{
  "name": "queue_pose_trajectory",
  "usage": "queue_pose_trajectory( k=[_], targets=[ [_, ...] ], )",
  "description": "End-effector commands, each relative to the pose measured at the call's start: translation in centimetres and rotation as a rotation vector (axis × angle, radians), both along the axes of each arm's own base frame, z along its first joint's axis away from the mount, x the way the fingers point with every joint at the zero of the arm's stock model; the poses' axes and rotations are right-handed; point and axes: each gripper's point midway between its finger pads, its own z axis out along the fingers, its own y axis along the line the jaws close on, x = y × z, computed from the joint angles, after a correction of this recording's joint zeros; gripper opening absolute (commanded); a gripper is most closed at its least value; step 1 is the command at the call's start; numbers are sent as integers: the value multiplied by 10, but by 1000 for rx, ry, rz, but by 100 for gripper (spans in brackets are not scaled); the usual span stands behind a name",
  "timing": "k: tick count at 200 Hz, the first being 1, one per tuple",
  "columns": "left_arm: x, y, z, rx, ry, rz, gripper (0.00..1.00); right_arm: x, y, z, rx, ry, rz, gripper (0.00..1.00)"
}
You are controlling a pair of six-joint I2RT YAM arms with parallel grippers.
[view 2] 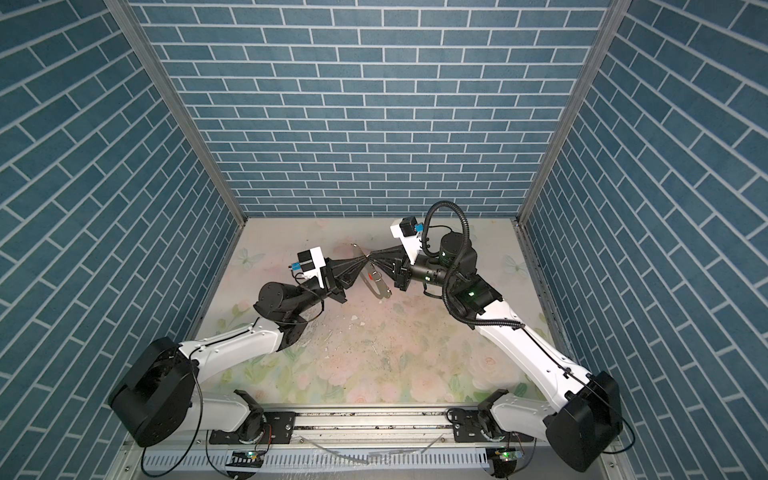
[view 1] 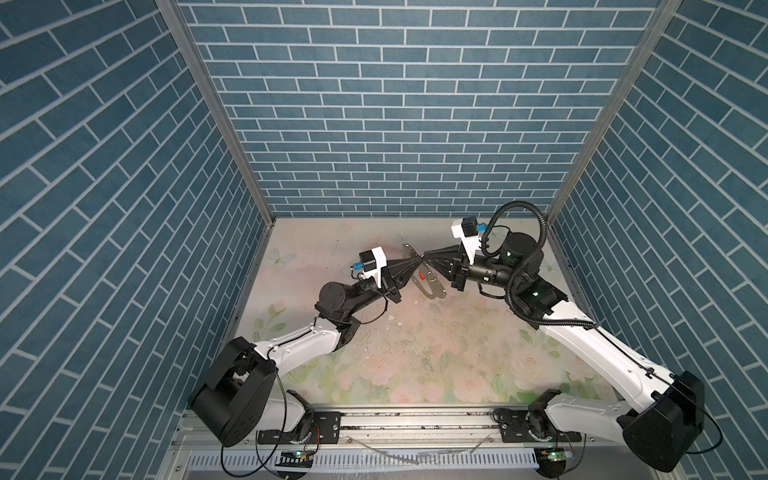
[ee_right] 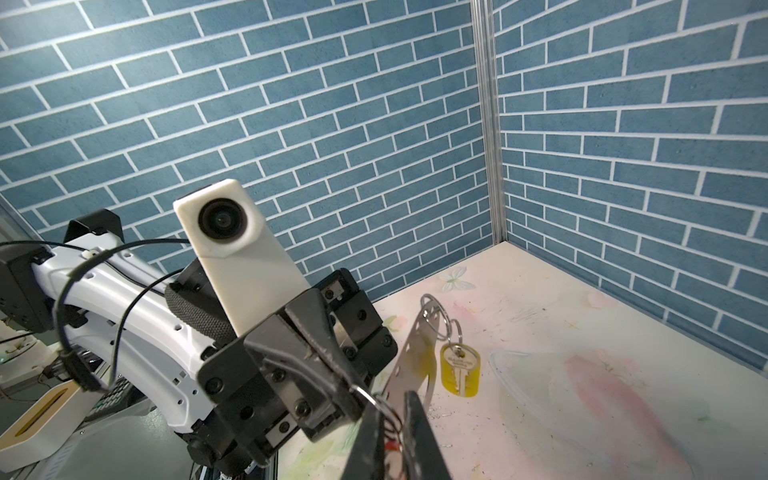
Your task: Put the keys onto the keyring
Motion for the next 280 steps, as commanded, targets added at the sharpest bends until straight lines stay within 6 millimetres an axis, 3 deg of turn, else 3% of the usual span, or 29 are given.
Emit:
queue_pose_trajectory(
  k=[1, 92, 146, 187, 212, 238, 280],
  targets=[
    [-14, -3, 14, -17, -77, -23, 0, 4, 1, 15, 98, 23, -35, 12],
    [-14, -3, 14, -14, -99, 0, 0, -8, 19, 16, 158, 116, 13, 17],
    [-11, -5, 7, -5, -77, 1, 0, -9, 21, 19, 140, 97, 10, 0],
    [-8, -4, 4, -2, -60, 18, 0, -6, 15, 18, 80, 47, -41, 0],
    [-5, 0, 4, -15, -41, 44, 19, 1, 10, 15, 30, 9, -105, 0],
    [-2, 3, 2, 1, 3, 68, 31, 12, 2, 7, -55, -57, -188, 0],
    [1, 10, 1, 81, 106, 116, 35, 28, -6, -11, -190, -161, -276, 0]
  ],
)
